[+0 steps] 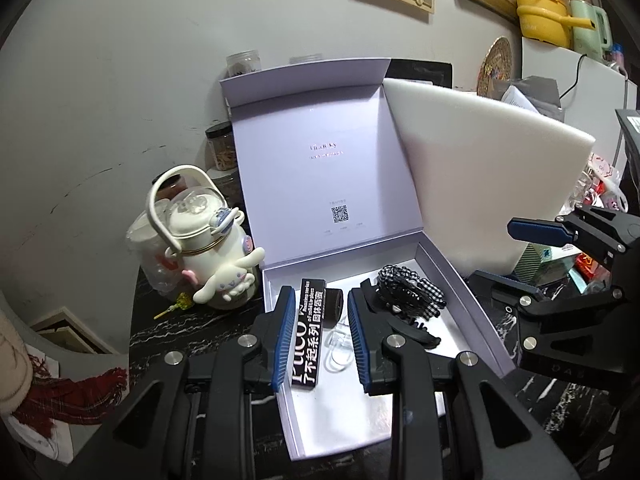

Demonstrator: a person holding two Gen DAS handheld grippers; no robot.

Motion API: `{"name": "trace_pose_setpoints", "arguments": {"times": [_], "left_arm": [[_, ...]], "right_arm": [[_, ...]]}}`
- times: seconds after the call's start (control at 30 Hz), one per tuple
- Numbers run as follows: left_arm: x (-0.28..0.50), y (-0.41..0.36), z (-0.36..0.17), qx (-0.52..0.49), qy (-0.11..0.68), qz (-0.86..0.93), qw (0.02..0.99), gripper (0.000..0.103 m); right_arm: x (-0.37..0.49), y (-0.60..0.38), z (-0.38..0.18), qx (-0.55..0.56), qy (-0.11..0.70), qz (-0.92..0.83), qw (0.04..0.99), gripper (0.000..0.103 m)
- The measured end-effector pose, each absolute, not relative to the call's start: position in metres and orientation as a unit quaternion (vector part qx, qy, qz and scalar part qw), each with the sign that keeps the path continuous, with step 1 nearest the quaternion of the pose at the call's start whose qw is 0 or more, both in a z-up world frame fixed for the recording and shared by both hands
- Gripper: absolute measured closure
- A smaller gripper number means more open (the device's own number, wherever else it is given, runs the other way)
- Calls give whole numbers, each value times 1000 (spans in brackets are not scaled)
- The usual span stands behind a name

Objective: Organize rigid objects
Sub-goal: 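Lift both open grippers out of the lavender box and back over the table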

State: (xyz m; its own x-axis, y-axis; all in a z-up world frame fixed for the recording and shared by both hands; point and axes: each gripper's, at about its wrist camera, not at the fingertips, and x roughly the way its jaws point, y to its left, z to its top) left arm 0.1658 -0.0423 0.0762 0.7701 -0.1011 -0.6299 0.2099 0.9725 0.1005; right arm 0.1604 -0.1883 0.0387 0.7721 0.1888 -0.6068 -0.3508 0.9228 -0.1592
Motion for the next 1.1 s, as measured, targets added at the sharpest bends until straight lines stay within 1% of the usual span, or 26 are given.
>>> {"name": "trace_pose_setpoints", "arguments": {"times": [0.07,0.1,0.13,0.17,0.2,0.23,0.27,0.6,0.73,1.1], "left_arm": [[160,-41,79,79,327,-82,938,72],[156,-41,81,76,326,-83,939,60],[151,-40,83,72,321,-83,941,43],[147,-39,85,69,315,-83,943,33],[142,-38,87,67,308,-83,945,20],[137,-38,89,67,301,-82,948,17],[132,-37,92,68,296,-78,950,17],[105,-29,92,52,310,-77,946,16],[92,-27,90,50,310,-78,946,16],[59,-28,73,42,330,-91,939,16]], "right_arm": [[152,-189,42,-133,300,143,934,38],[148,-190,44,-133,297,143,935,37],[143,-190,46,-132,295,144,935,37],[140,-190,47,-132,293,144,936,36],[136,-191,48,-131,291,144,937,35],[132,-192,50,-131,288,144,938,30],[128,-192,51,-129,286,143,939,28],[93,-199,55,-115,277,140,944,24],[79,-200,54,-112,274,139,945,19],[45,-199,35,-98,290,151,940,18]]}}
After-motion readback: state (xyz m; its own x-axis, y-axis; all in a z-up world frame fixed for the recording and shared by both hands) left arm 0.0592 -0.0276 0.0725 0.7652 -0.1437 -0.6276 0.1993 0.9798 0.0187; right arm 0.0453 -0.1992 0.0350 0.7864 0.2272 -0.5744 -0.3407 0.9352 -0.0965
